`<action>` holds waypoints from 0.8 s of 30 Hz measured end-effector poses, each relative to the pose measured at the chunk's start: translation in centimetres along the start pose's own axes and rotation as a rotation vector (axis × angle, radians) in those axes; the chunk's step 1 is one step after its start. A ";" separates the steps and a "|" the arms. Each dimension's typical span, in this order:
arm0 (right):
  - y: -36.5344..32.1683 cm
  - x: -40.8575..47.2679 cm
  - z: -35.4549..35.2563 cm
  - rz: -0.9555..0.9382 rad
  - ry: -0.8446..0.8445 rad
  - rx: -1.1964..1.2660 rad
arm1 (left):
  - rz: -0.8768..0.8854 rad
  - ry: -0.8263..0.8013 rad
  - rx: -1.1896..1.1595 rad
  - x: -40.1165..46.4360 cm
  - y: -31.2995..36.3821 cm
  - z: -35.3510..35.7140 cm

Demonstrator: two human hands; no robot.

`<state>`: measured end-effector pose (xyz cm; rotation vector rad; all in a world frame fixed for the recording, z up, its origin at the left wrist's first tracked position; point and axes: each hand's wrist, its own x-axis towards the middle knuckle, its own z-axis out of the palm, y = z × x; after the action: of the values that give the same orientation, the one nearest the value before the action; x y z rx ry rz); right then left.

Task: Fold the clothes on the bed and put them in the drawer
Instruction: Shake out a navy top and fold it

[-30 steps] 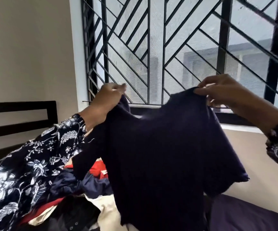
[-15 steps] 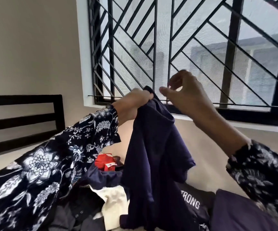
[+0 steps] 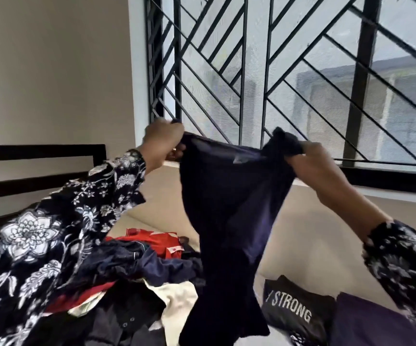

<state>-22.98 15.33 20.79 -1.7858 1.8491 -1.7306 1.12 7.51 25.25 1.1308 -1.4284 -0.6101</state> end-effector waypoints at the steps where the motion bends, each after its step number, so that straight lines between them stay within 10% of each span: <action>1: 0.6 0.2 -0.7 0.010 0.005 0.060 | 0.064 0.057 0.172 0.5 -0.8 -0.9; 7: 1.8 0.8 -2.9 -0.006 0.025 -0.133 | 0.151 0.114 0.337 0.8 -2.4 -1.8; 13: 1.1 1.1 -4.5 0.062 0.144 -0.281 | 0.111 0.031 -0.060 1.4 -2.4 -1.5; 24: 1.8 3.7 -8.1 0.338 0.185 0.207 | 0.626 -0.269 0.820 1.9 -3.9 -3.5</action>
<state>-30.83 17.35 24.89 -1.1962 1.8228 -1.9167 5.85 5.12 23.44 1.1238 -2.2352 0.3255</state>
